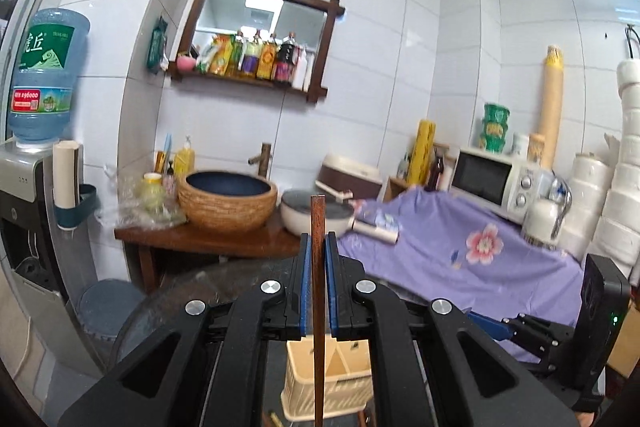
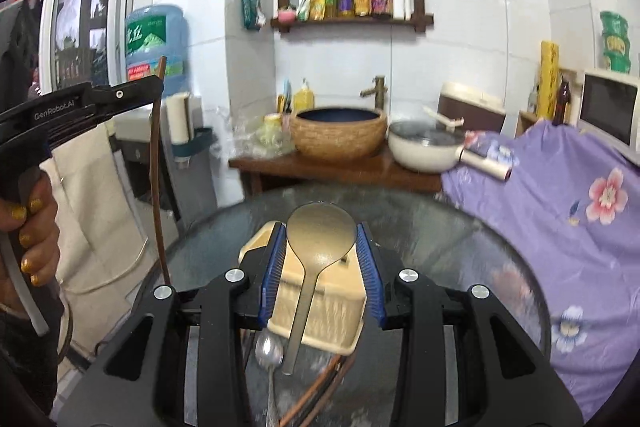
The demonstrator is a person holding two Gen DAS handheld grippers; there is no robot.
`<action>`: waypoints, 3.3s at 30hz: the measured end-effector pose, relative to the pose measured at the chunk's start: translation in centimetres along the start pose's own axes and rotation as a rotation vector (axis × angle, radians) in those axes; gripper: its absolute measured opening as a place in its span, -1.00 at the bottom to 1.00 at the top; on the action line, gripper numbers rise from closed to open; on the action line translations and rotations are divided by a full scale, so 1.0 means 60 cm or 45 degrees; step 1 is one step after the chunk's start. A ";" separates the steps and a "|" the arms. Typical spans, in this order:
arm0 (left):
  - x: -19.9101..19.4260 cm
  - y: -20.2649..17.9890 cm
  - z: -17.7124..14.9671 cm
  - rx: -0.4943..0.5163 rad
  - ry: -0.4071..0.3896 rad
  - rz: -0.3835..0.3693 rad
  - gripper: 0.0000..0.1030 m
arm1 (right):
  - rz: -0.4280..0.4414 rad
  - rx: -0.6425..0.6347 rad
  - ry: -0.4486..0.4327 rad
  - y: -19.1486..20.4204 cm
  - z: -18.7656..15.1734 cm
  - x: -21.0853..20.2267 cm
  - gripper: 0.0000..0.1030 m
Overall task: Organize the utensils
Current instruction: 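Carry chopstick with left tool into the holder while right tool drops the clear spoon in, then move left tool to the brown wooden spoon while right tool reaches another chopstick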
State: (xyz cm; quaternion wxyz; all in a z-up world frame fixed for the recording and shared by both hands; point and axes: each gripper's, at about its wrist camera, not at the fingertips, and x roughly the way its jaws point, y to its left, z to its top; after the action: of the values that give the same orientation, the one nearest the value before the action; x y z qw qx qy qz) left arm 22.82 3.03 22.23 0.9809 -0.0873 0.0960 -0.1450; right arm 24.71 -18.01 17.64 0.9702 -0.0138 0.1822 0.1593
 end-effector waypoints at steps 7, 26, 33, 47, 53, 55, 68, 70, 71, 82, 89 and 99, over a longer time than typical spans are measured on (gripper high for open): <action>0.038 -0.011 0.054 -0.054 -0.150 0.073 -0.87 | -0.105 -0.022 -0.100 -0.008 0.081 0.033 -0.29; 0.155 0.027 -0.100 -0.079 -0.055 0.228 -0.87 | -0.175 -0.002 0.028 -0.025 -0.061 0.169 -0.29; 0.167 0.029 -0.138 -0.055 0.030 0.211 -0.87 | -0.168 -0.051 0.058 -0.007 -0.094 0.178 -0.29; 0.175 0.032 -0.169 0.006 0.105 0.208 -0.87 | -0.182 -0.069 0.067 -0.006 -0.117 0.178 -0.19; 0.163 0.038 -0.160 -0.011 0.103 0.199 -0.22 | -0.185 -0.017 0.042 -0.015 -0.116 0.164 0.16; 0.150 0.041 -0.156 -0.023 0.092 0.188 -0.10 | -0.181 -0.005 0.051 -0.017 -0.116 0.156 0.18; 0.077 0.080 -0.214 -0.038 0.344 0.177 0.85 | -0.125 0.065 0.269 -0.011 -0.202 0.083 0.36; 0.068 0.088 -0.231 -0.023 0.388 0.199 0.85 | -0.130 0.066 0.326 -0.008 -0.226 0.083 0.36; 0.065 0.092 -0.238 -0.019 0.410 0.203 0.85 | -0.128 0.065 0.351 -0.006 -0.236 0.084 0.36; 0.048 0.135 -0.319 -0.068 0.635 0.218 0.67 | -0.041 0.110 0.490 0.007 -0.314 0.084 0.17; 0.034 0.144 -0.364 -0.120 0.783 0.166 0.09 | 0.129 0.006 0.544 0.059 -0.310 0.099 -0.05; 0.031 0.109 -0.416 -0.120 0.939 0.062 -0.17 | 0.248 -0.049 0.640 0.090 -0.307 0.135 -0.22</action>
State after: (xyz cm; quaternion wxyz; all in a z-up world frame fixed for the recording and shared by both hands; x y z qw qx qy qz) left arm 20.99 5.07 -3.51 0.8783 -0.0722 0.4517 -0.1388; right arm 23.76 -11.98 -2.26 0.8741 -0.0539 0.4149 0.2468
